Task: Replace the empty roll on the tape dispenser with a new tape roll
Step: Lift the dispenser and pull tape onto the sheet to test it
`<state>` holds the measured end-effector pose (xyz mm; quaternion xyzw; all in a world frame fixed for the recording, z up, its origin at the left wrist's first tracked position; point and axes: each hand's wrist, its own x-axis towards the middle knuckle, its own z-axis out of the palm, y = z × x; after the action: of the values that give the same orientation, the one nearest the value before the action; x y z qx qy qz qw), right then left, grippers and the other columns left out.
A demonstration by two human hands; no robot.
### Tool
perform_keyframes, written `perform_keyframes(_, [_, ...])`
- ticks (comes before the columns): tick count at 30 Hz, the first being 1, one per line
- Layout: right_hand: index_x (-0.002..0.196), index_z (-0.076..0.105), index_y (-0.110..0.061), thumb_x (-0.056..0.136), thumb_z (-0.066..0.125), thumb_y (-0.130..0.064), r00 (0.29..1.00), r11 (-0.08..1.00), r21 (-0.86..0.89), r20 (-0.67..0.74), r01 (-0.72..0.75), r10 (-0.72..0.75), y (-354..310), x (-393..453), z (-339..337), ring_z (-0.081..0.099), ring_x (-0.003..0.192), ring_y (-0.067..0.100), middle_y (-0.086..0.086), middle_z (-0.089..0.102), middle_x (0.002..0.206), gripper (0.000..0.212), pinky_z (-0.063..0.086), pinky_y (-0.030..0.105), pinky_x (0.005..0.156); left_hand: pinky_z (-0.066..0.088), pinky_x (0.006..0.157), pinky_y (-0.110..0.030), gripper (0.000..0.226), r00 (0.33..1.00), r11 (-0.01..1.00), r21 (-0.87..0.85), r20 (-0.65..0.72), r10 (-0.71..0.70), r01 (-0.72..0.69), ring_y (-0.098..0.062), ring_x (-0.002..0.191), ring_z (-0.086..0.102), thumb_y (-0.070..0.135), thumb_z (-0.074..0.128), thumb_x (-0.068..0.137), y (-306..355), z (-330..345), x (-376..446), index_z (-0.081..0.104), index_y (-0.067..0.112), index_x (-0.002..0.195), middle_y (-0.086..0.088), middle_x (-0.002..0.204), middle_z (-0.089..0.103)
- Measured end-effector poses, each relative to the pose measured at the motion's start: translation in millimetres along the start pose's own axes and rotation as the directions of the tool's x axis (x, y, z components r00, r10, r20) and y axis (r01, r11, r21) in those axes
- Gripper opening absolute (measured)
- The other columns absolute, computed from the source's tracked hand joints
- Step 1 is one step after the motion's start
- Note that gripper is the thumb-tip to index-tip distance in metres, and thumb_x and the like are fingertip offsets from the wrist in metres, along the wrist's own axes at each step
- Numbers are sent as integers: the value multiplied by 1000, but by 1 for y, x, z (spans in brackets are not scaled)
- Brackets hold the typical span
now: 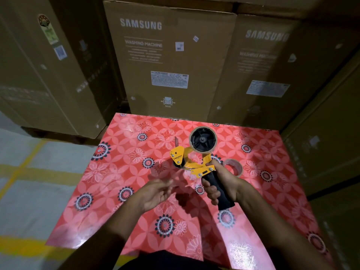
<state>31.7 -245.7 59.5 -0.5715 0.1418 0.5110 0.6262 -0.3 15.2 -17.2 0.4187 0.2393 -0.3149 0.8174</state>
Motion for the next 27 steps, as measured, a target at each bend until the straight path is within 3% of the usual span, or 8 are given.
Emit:
perform_keyframes(6, [63, 45, -13, 73, 50, -65, 999, 999, -22, -24, 32, -32, 1, 4, -10, 25, 42, 17, 2, 32, 52, 53, 27, 27, 51, 60, 66, -24, 38, 975, 987, -87, -189, 115, -133, -26, 93, 71, -11, 60, 87, 11, -30, -8, 58, -2, 124, -26, 118, 67])
perform_keyframes(14, [63, 48, -12, 72, 55, -64, 998, 993, -104, 19, 55, -54, 9, 33, 6, 26, 42, 17, 3, 33, 52, 54, 29, 30, 51, 57, 51, -22, 23, 854, 970, 138, -460, 242, -200, -21, 68, 74, -6, 71, 84, 27, -57, -25, 68, -2, 107, -19, 89, 76])
perform_keyframes(18, [62, 49, -11, 67, 60, -63, 999, 984, -174, 52, 22, -13, 7, 48, 20, 27, 40, 18, 3, 36, 50, 54, 27, 28, 49, 57, 54, -25, 33, 820, 953, 138, -486, 303, -271, -22, 69, 71, -9, 74, 79, 39, -77, -34, 64, 1, 109, -20, 91, 75])
perform_keyframes(20, [62, 49, -12, 68, 58, -63, 997, 977, -211, 71, 6, 9, 5, 57, 29, 27, 40, 17, 2, 36, 48, 52, 27, 29, 49, 57, 60, -29, 40, 802, 931, 217, -475, 362, -292, -25, 72, 69, -10, 76, 77, 49, -90, -42, 60, 5, 110, -22, 92, 72])
perform_keyframes(22, [62, 49, -12, 68, 59, -64, 997, 967, -254, 72, -18, 37, 2, 67, 37, 27, 41, 17, 2, 35, 48, 53, 26, 29, 47, 57, 62, -31, 42, 788, 904, 293, -454, 417, -310, -25, 66, 68, -12, 76, 76, 57, -103, -49, 56, 7, 108, -18, 81, 72])
perform_keyframes(25, [63, 49, -11, 70, 59, -63, 997, 951, -308, 60, -17, 38, -8, 82, 41, 28, 39, 17, 3, 34, 49, 53, 28, 26, 42, 49, 45, -24, 42, 730, 867, 372, -481, 485, -331, -16, 46, 62, -15, 75, 76, 67, -129, -55, 49, 10, 100, -9, 61, 71])
perform_keyframes(27, [64, 49, -10, 72, 58, -61, 998, 948, -318, 59, -2, 22, -17, 90, 43, 29, 39, 17, 4, 34, 50, 53, 30, 26, 41, 44, 42, -22, 43, 674, 843, 413, -517, 528, -344, -17, 43, 59, -16, 73, 77, 76, -152, -57, 46, 10, 98, -10, 58, 69])
